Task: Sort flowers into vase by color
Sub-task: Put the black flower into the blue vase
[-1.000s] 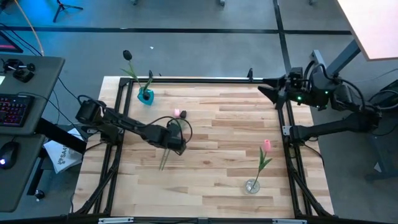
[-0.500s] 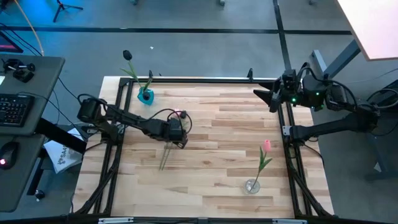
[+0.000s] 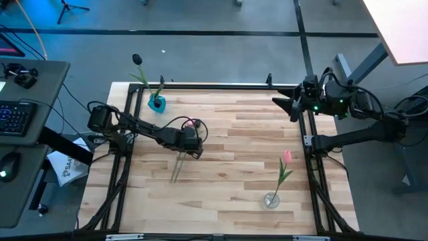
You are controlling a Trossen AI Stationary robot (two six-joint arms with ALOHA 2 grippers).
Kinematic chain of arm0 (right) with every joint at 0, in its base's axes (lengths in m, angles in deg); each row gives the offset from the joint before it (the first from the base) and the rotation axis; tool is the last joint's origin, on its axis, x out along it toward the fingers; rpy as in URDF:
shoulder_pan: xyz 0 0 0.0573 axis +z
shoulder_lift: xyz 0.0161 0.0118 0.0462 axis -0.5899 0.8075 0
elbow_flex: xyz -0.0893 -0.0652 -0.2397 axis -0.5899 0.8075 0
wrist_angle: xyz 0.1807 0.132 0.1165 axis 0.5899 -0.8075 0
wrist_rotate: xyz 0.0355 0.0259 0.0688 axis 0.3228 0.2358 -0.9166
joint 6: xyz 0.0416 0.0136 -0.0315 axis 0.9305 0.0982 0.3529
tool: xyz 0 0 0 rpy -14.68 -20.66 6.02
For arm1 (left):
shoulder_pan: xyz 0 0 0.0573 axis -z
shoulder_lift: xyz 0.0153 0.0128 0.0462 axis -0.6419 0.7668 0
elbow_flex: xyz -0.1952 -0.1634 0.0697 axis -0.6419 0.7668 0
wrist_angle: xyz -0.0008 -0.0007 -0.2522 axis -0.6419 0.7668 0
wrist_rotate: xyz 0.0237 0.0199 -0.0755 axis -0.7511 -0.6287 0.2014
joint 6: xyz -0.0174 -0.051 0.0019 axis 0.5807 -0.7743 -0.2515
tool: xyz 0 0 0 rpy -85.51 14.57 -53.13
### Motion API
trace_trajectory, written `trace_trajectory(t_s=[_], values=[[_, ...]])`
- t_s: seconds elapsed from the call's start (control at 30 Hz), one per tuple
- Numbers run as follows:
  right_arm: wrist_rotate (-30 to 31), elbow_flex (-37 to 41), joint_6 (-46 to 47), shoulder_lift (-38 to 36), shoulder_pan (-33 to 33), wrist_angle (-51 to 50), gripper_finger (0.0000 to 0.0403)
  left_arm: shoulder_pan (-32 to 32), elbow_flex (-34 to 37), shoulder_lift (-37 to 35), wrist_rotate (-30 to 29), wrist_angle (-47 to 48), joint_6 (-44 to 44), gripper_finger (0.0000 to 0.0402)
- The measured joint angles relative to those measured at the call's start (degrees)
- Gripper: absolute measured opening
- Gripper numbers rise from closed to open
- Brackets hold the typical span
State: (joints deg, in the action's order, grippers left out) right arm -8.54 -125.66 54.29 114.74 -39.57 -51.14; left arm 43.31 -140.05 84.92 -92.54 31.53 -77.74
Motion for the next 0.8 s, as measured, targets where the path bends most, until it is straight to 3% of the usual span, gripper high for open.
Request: trace_trajectory(t_s=[0.1, 0.27, 0.4, 0.63, 0.8], values=[[0.0, 0.0, 0.0, 0.0, 0.0, 0.0, 0.0281, 0.0, 0.0, -0.3, 0.7, -0.4, 0.6, 0.0104], [0.0, 0.0, 0.0, 0.0, 0.0, 0.0, 0.0281, 0.0, 0.2, -1.4, 3.5, -4.7, 6.4, 0.0012], [0.0, 0.0, 0.0, 0.0, 0.0, 0.0, 0.0281, 0.2, 0.2, -3.7, 7.0, -15.5, 13.0, 0.0007], [0.0, 0.0, 0.0, 0.0, 0.0, 0.0, 0.0281, -1.0, 0.0, -12.9, 8.8, -44.1, 25.7, 0.0002], [0.0, 0.0, 0.0, 0.0, 0.0, 0.0, 0.0281, -3.7, -2.6, -24.1, 8.0, -49.8, 34.2, 0.0001]])
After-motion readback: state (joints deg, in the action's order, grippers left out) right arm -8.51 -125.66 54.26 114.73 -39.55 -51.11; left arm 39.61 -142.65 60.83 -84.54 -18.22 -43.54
